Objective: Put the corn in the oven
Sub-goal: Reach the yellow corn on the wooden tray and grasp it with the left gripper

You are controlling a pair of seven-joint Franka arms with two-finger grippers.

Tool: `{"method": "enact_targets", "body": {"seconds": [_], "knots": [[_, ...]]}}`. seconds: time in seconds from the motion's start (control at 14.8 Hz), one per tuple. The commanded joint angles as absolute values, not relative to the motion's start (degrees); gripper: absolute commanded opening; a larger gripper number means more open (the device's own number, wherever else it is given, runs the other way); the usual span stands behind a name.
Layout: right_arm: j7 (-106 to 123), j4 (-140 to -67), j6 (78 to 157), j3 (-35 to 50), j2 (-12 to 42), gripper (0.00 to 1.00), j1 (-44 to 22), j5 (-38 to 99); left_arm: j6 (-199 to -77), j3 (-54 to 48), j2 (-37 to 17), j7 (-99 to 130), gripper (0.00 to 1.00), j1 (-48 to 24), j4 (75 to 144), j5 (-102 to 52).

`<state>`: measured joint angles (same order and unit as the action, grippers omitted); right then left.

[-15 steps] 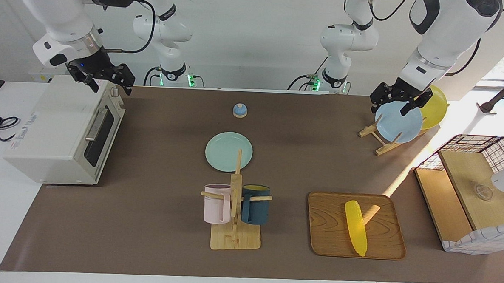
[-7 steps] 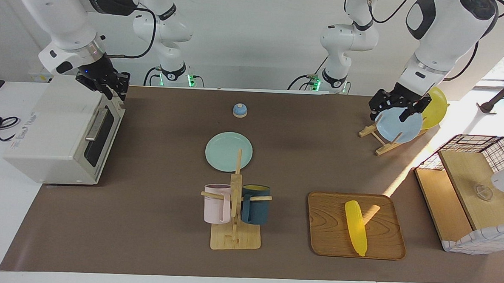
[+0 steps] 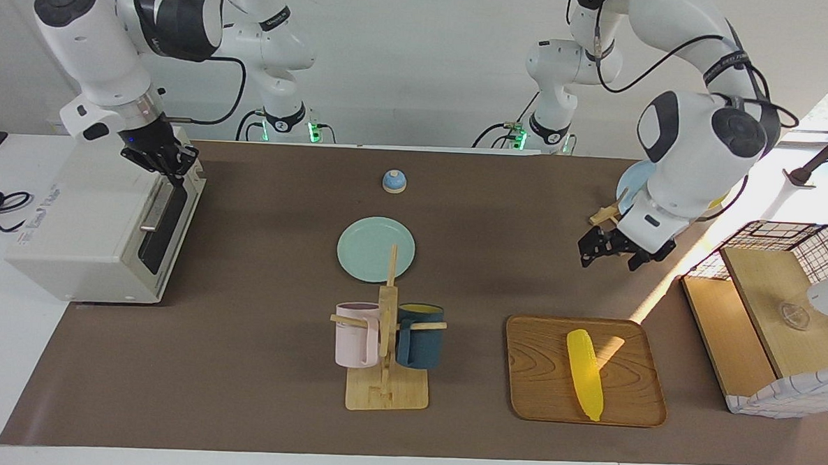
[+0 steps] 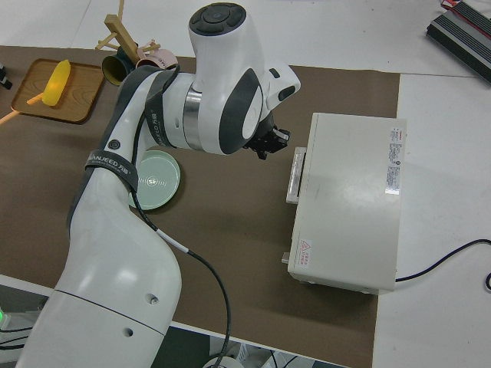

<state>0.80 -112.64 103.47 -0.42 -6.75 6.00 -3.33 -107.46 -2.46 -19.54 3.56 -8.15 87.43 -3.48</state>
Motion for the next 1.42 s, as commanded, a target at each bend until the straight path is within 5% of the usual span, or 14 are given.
{"method": "enact_targets", "body": {"seconds": [0.0, 0.34, 1.35], "knots": [[1.84, -118.39, 108.27, 0.09, -8.97, 0.0, 9.39, -4.48, -110.99, -1.85, -27.48, 2.39, 1.0, -8.88, 81.67, -2.46], [2.46, -118.56, 109.16, 0.09, -7.12, 0.0, 10.46, -8.17, -117.4, -1.85, -38.05, -2.02, 1.0, -8.79, 74.35, -2.46], [5.54, -120.23, 112.15, 0.17, -5.98, 0.0, 11.69, -10.55, -123.84, -1.41, -46.49, -10.36, 1.0, -8.79, 68.82, -1.42]]}}
